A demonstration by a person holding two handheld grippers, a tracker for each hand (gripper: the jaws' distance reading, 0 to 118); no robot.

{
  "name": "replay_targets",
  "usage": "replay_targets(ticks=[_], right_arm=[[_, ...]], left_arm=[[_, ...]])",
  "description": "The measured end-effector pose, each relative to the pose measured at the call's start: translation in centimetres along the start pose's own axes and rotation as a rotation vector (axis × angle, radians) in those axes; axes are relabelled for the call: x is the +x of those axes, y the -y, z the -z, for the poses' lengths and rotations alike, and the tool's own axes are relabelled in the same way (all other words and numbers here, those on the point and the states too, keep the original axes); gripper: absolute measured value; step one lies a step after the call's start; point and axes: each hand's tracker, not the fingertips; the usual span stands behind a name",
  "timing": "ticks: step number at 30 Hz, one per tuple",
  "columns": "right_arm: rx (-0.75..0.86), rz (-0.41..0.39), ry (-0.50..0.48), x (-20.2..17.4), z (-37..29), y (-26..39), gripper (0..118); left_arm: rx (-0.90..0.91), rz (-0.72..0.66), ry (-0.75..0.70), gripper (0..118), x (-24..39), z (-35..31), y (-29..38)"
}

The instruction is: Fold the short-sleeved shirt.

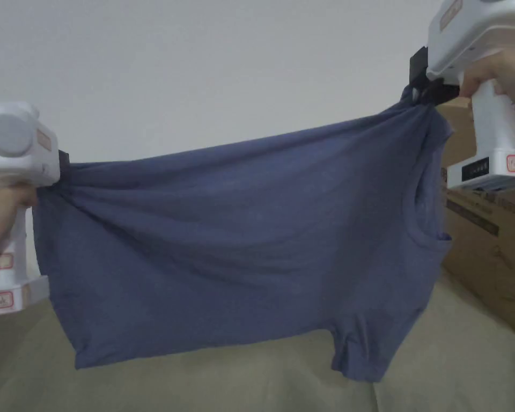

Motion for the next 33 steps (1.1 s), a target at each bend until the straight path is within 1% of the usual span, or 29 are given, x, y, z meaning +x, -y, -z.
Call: replay_targets(ticks=[4, 5, 7, 9, 11, 13, 14, 15, 16, 17, 18, 19, 20, 21, 22, 23, 24, 26, 29, 30, 33], right_arm=[[-0.153, -0.023, 0.021, 0.8, 9.3, 7.3, 0], [-0.195, -0.035, 0.011, 1.0, 11.6, 9.7, 0], [-0.289, -0.045, 0.026, 1.5, 15.7, 14.6, 0], [-0.393, -0.005, 0.029, 2.6, 19.4, 19.4, 0], [-0.471, 0.043, 0.018, 3.5, 21.9, 24.4, 0], [-0.522, 0.066, 0.011, 4.4, 22.6, 29.0, 0], [-0.554, 0.075, 0.004, 4.7, 22.2, 30.8, 0], [-0.553, 0.064, -0.049, 5.1, 21.4, 32.2, 0], [-0.551, 0.044, -0.070, 5.5, 20.3, 33.6, 0], [-0.534, 0.015, -0.052, 5.9, 18.7, 34.6, 0], [-0.522, 0.002, -0.049, 6.3, 17.4, 35.4, 0], [-0.531, 0.007, -0.051, 6.9, 16.0, 35.9, 0], [-0.519, 0.031, -0.068, 7.4, 13.9, 36.4, 0], [-0.487, 0.091, -0.096, 7.9, 12.0, 36.8, 0], [-0.475, 0.140, -0.138, 8.5, 9.5, 37.4, 0], [-0.457, 0.167, -0.174, 8.9, 7.2, 38.2, 0], [-0.437, 0.177, -0.188, 9.3, 4.5, 39.1, 0], [-0.441, 0.141, -0.184, 9.7, -0.5, 41.3, 0], [-0.464, 0.064, -0.105, 10.3, -7.5, 45.4, 0], [-0.473, 0.068, -0.082, 10.6, -9.4, 46.7, 0], [-0.509, 0.127, -0.117, 11.6, -14.5, 50.7, 0]], left_arm=[[-0.153, -0.015, -0.013, 4, 1.0, 7.4, 8.3], [-0.200, -0.007, -0.018, 4, 1.3, 9.1, 10.7], [-0.272, 0.004, -0.021, 4, 2.0, 11.5, 15.9], [-0.372, 0.017, -0.027, 4, 2.5, 13.9, 20.9], [-0.440, 0.000, -0.025, 4, 2.7, 14.9, 25.8], [-0.490, -0.039, -0.020, 4, 2.7, 14.7, 30.1], [-0.518, -0.051, 0.024, 4, 2.3, 14.1, 31.7], [-0.513, -0.040, 0.051, 4, 1.3, 14.7, 33.0], [-0.517, -0.021, 0.024, 4, 0.8, 14.0, 34.0], [-0.520, -0.020, 0.010, 4, 0.1, 13.0, 34.9], [-0.527, -0.039, 0.028, 4, -0.8, 12.1, 35.4], [-0.533, -0.099, 0.062, 4, -1.8, 10.6, 35.7], [-0.515, -0.148, 0.075, 4, -2.7, 9.1, 36.0], [-0.516, -0.157, 0.091, 4, -3.2, 7.6, 36.1], [-0.509, -0.143, 0.087, 4, -3.7, 5.5, 36.3], [-0.488, -0.123, 0.101, 4, -4.3, 3.5, 36.3], [-0.476, -0.106, 0.116, 4, -4.8, 1.3, 36.5], [-0.463, -0.109, 0.135, 4, -6.1, -3.4, 37.4], [-0.487, -0.149, 0.174, 4, -8.7, -9.7, 40.2], [-0.503, -0.158, 0.174, 4, -9.2, -11.4, 41.2], [-0.538, -0.143, 0.159, 4, -10.5, -16.0, 44.8]])
